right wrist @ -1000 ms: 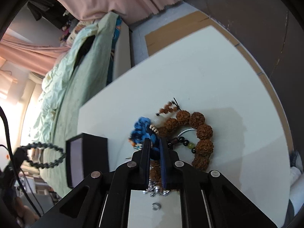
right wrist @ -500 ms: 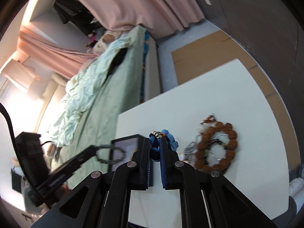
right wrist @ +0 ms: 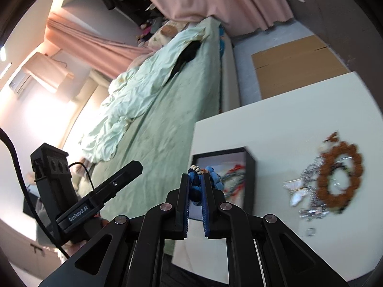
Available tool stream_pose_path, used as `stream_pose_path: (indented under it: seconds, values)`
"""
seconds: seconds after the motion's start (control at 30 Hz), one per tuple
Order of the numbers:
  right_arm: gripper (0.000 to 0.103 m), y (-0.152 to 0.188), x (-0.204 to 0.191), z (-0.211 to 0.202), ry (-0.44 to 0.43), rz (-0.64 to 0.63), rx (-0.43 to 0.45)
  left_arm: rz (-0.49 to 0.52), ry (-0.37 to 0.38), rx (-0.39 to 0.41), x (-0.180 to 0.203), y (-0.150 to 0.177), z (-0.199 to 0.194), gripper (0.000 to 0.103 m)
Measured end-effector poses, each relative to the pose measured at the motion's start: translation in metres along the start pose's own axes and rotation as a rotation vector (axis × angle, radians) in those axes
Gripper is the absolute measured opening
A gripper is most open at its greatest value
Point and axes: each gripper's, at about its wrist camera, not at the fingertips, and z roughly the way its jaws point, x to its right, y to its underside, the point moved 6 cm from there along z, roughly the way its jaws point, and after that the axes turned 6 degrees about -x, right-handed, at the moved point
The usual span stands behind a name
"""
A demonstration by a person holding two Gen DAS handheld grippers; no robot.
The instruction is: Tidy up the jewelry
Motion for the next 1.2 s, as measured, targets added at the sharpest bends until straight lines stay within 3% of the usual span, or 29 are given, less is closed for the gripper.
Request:
stream_pose_path:
  seconds: [0.1,0.13,0.2,0.23,0.57,0.7,0.8,1.1,1.2]
  values:
    - [0.011,0.005,0.000,0.017,0.041,0.007,-0.018,0.013,-0.027,0.003,-0.010,0.003,-0.003,0.082]
    - [0.016,0.007,0.003,0.019,0.046,0.016,-0.017,0.017,-0.037,-0.001,-0.012,0.004,-0.003,0.082]
    - [0.050,0.014,0.015,0.021,0.052,0.059,0.002,0.027,-0.047,-0.006,-0.014,0.007,-0.003,0.082]
    - [0.072,0.016,0.020,0.019,0.067,0.076,0.018,0.033,-0.050,-0.006,-0.013,0.009,-0.004,0.082]
    - [0.074,0.023,0.040,-0.035,0.111,0.107,0.103,0.041,0.005,0.010,0.018,0.012,-0.013,0.083]
    - [0.076,0.024,0.032,-0.078,0.137,0.096,0.173,0.034,0.065,0.030,0.040,0.014,-0.026,0.097]
    - [0.094,0.030,0.025,-0.115,0.135,0.101,0.238,0.053,0.102,0.055,0.061,0.017,-0.042,0.101]
    - [0.096,0.055,0.015,-0.172,0.123,0.066,0.304,0.120,0.094,0.083,0.116,0.029,-0.077,0.102]
    - [0.096,0.066,0.031,-0.182,0.117,0.080,0.307,0.182,0.032,0.080,0.136,0.037,-0.082,0.102]
